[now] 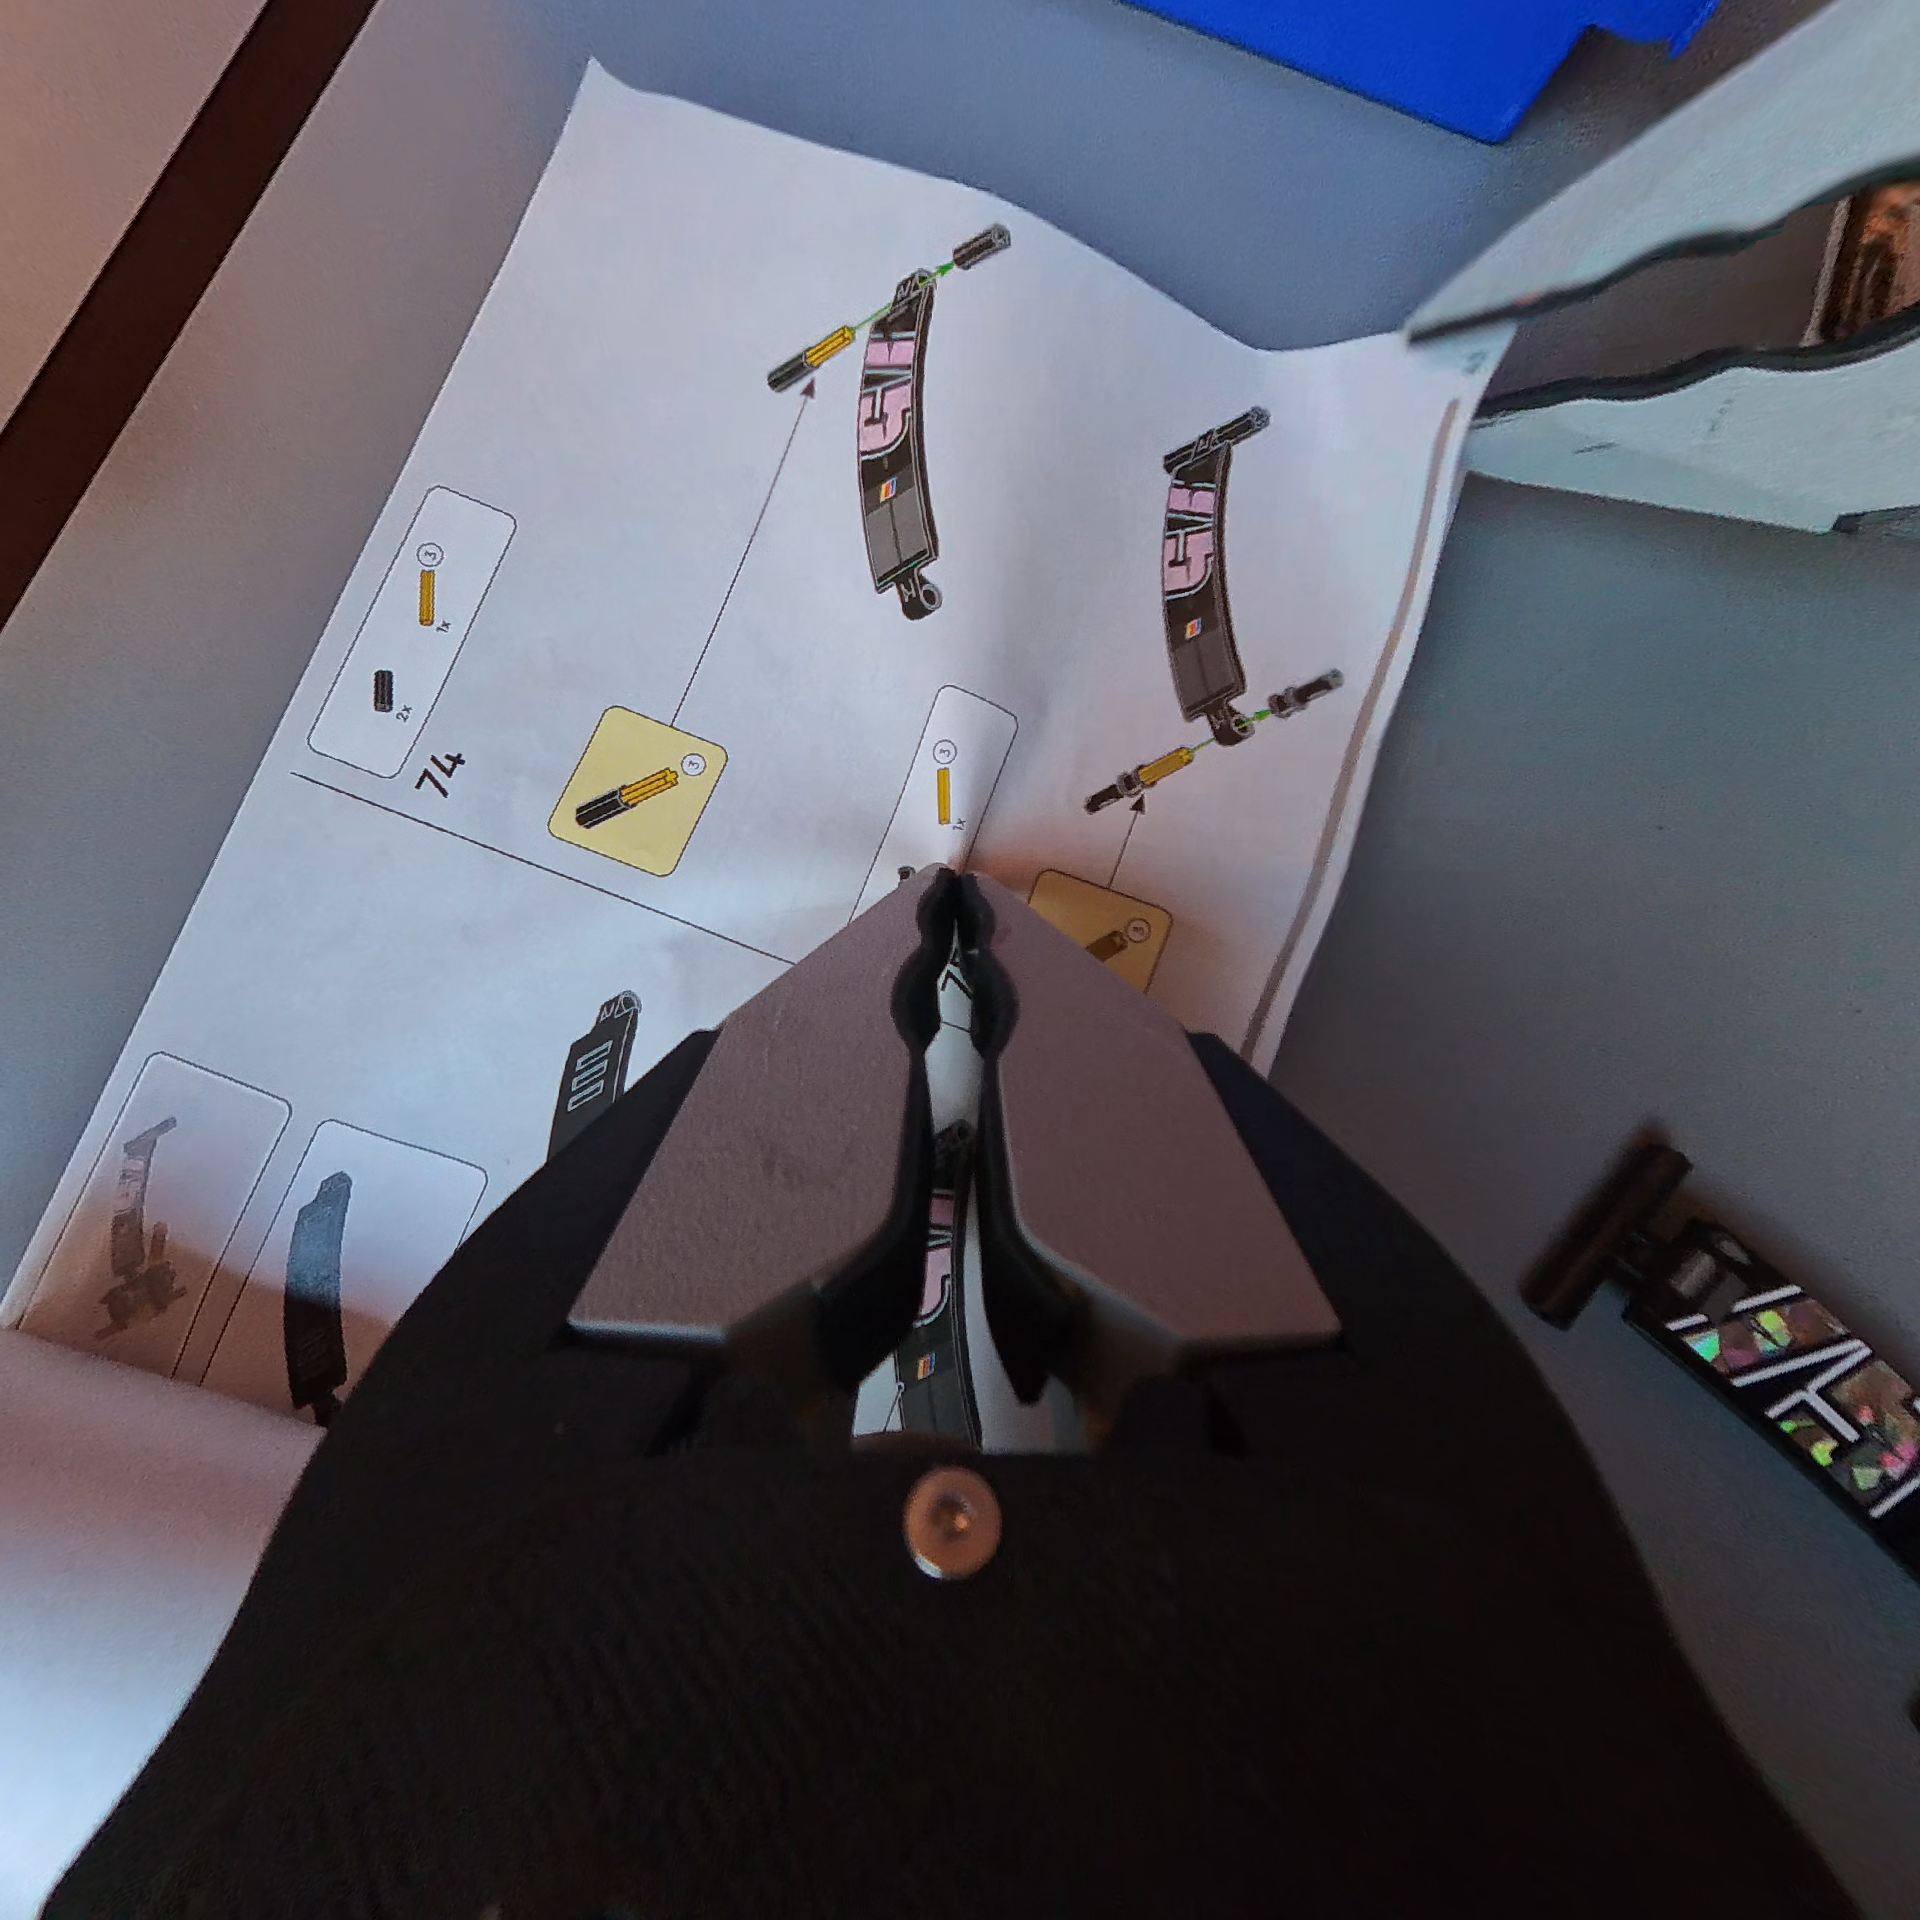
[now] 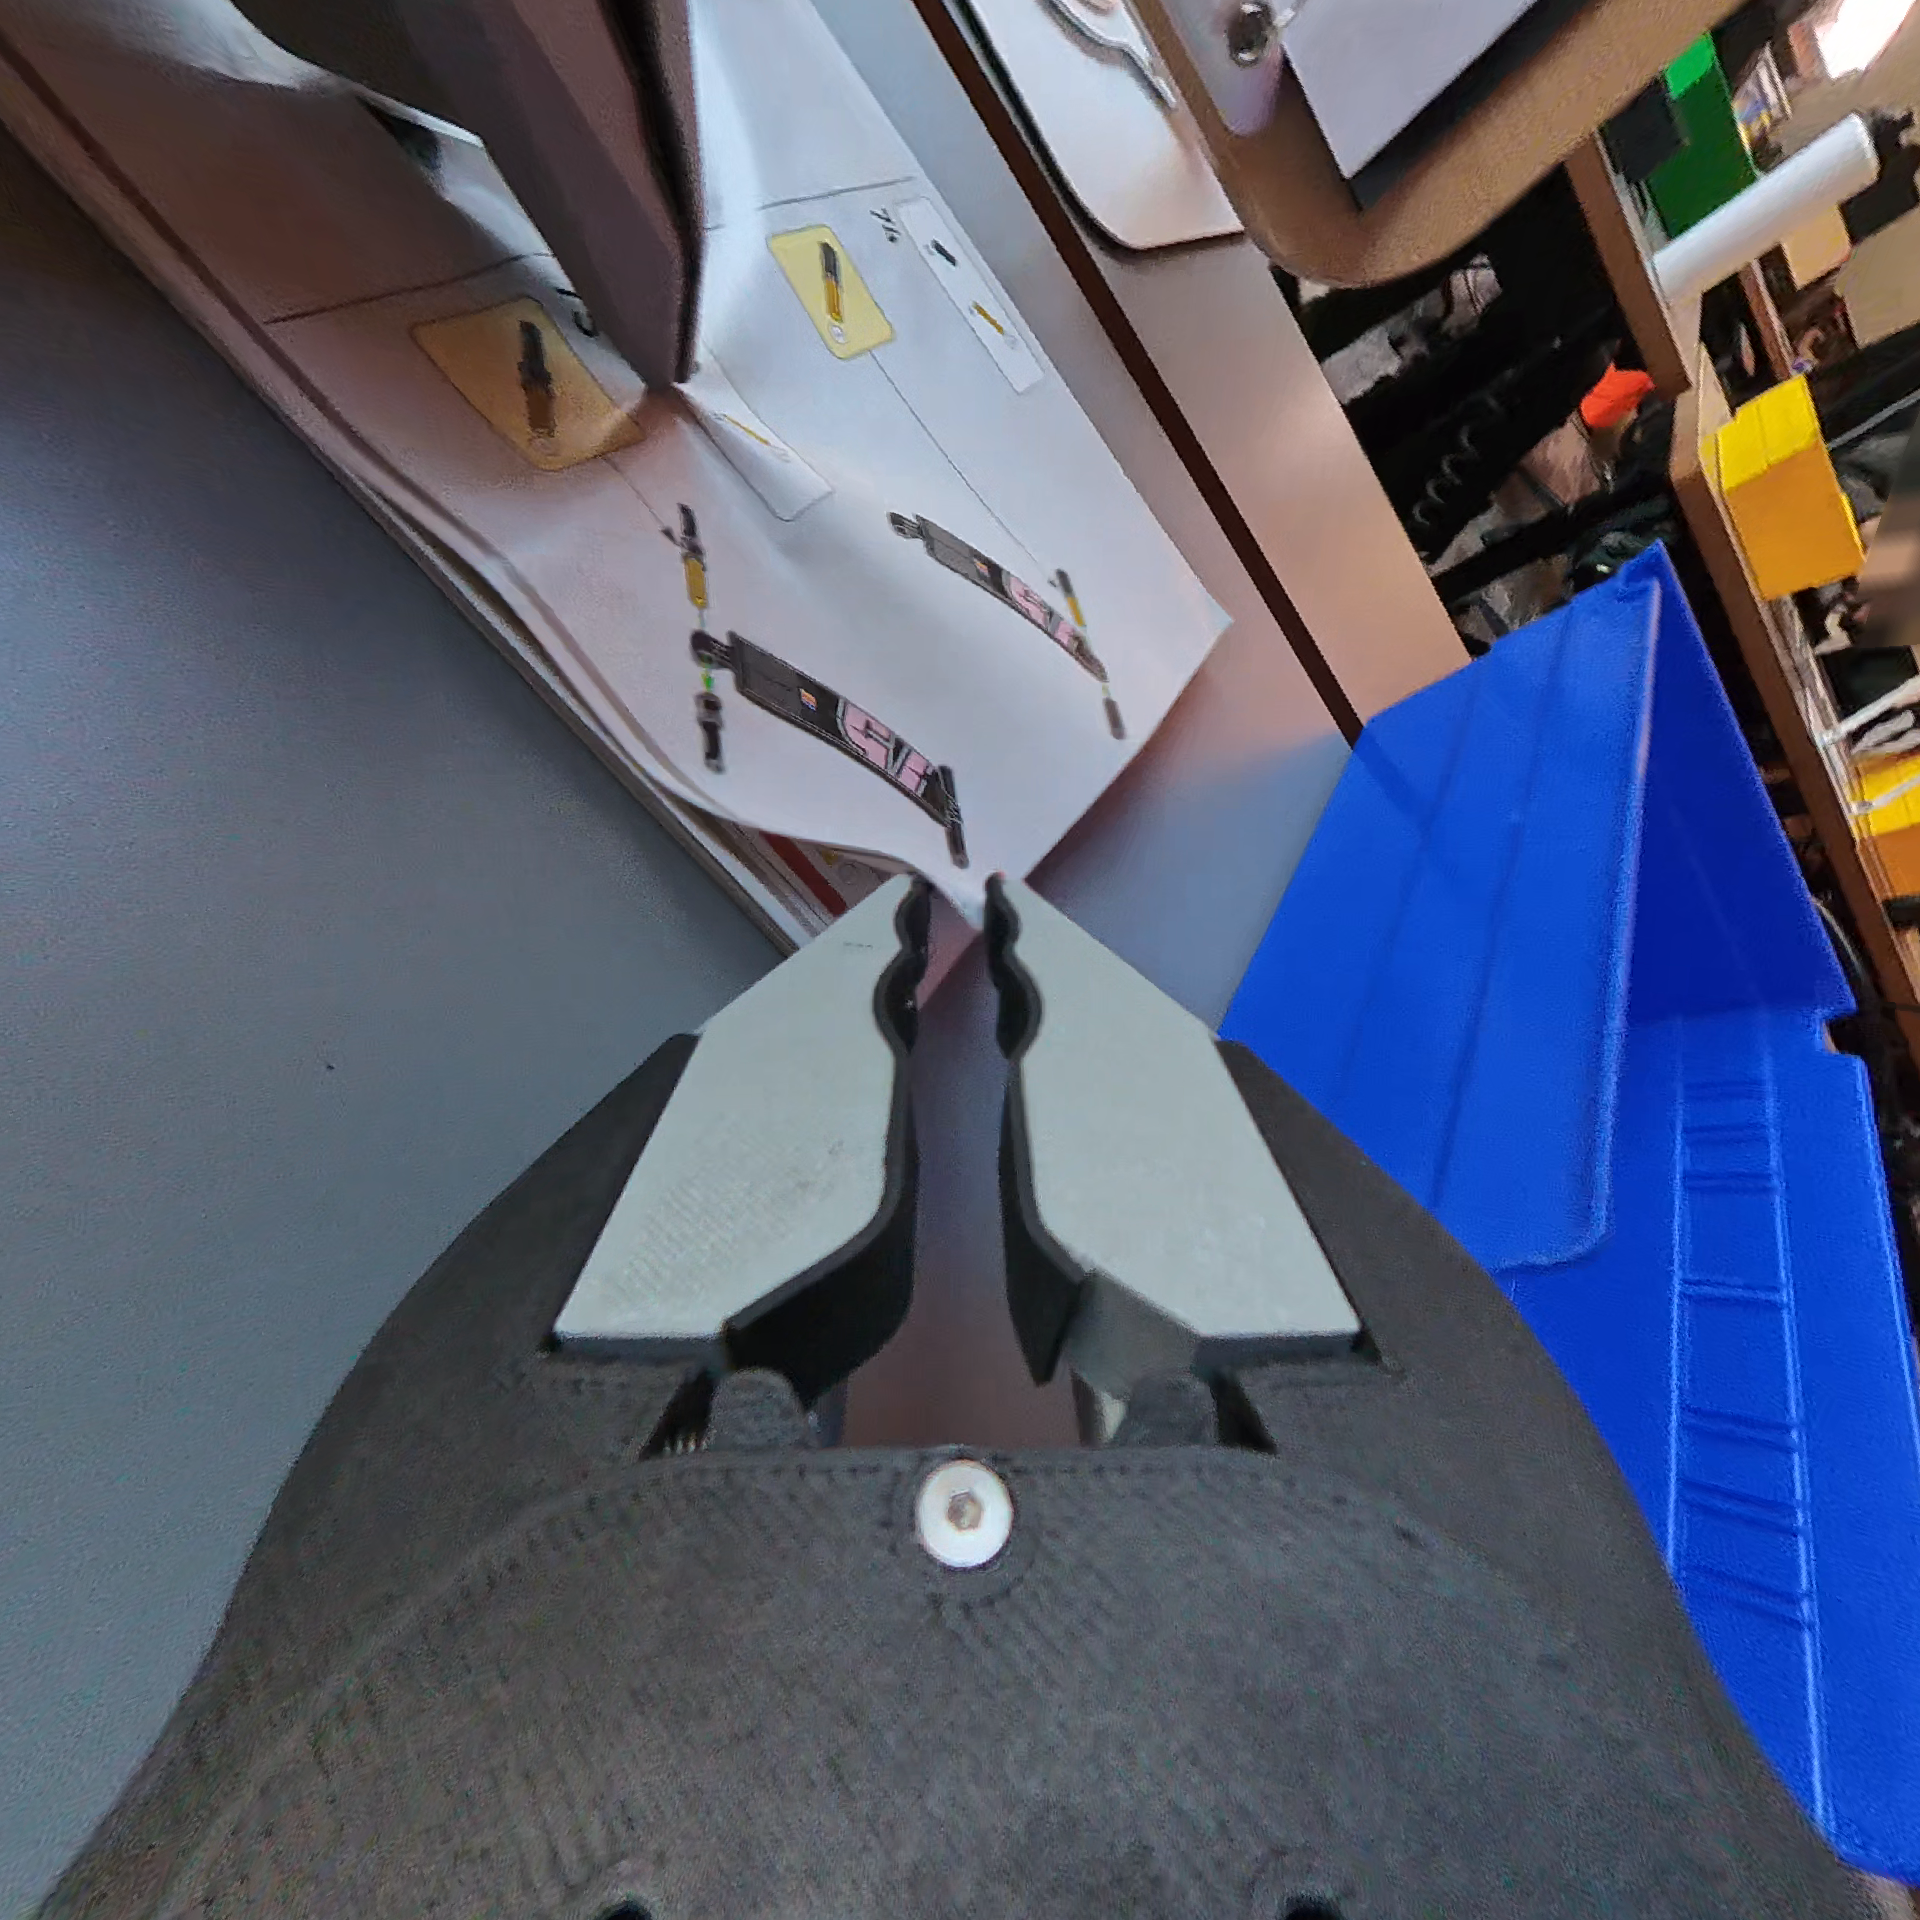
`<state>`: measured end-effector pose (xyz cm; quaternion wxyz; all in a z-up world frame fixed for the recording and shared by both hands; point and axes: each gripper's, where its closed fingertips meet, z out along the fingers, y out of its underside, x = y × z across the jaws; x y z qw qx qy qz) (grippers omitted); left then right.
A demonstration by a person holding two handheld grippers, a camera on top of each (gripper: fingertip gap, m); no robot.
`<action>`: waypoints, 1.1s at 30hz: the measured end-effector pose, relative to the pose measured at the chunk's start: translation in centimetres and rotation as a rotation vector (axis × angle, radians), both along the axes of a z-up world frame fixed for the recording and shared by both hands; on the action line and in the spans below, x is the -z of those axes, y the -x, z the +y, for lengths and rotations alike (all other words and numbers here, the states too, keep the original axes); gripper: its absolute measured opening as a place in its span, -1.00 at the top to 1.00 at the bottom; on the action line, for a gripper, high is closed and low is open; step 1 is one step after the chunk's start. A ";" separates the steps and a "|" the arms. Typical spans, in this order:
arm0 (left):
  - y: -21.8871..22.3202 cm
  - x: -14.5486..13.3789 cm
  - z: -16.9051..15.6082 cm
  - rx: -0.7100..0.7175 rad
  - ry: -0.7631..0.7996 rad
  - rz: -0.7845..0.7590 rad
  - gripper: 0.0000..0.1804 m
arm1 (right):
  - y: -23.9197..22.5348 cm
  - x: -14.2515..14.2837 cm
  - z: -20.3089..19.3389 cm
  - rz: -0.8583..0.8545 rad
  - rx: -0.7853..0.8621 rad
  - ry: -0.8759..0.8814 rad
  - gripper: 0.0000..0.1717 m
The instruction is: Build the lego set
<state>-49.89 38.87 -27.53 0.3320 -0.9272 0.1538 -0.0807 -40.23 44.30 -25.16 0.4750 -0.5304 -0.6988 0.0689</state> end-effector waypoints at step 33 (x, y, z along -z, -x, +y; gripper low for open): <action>-3.7 -7.0 -0.5 0.047 -0.246 0.167 1.00 | 0.1 -6.2 -1.7 0.365 -0.097 0.255 0.84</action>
